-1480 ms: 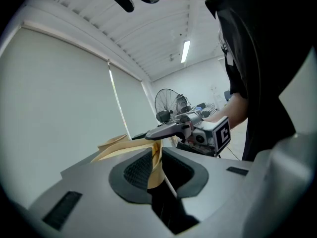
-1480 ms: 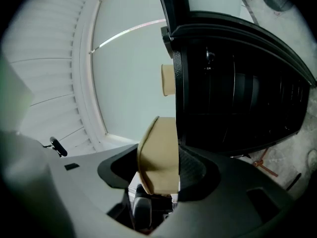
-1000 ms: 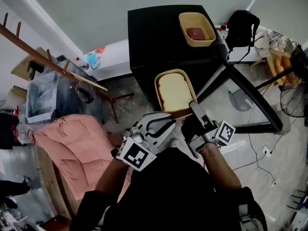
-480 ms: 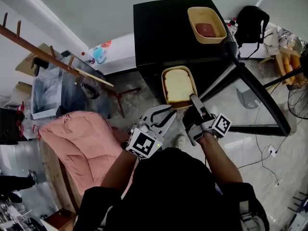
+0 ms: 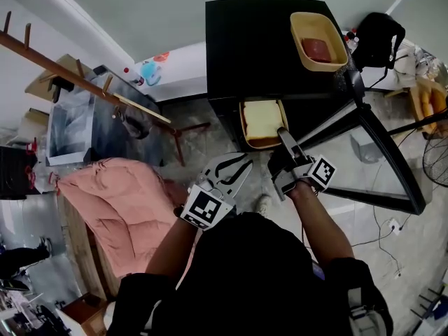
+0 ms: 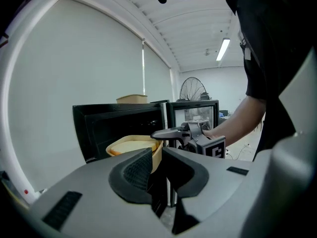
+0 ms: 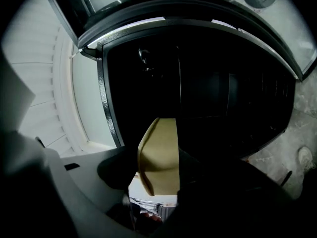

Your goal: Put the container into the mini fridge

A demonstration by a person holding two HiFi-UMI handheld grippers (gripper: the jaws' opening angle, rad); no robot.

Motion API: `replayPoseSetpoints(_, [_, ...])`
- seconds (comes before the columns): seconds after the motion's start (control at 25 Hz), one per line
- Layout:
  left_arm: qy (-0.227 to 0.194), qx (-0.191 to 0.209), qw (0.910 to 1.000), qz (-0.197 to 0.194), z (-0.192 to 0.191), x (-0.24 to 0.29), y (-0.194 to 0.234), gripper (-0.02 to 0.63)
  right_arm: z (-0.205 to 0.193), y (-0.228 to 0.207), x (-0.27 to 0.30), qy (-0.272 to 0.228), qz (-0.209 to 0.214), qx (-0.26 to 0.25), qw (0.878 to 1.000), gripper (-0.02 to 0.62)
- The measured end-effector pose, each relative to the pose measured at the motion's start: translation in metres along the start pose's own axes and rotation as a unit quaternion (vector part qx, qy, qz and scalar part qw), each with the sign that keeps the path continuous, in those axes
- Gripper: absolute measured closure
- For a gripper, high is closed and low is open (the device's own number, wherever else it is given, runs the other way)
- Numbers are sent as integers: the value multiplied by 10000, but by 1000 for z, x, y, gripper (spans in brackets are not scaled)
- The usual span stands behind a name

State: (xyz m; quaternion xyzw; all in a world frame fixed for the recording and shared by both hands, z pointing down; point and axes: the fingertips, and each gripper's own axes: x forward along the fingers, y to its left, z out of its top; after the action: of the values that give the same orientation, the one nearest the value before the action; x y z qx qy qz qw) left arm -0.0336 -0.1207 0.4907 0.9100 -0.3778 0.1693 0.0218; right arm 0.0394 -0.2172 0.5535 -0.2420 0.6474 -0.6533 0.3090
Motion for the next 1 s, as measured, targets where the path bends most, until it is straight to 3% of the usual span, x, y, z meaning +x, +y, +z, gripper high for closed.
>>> replayPoseSetpoints(1.0, [241, -568, 9981, 1, -33, 52, 42, 534, 8, -14, 54, 209, -112, -14, 9997, 360])
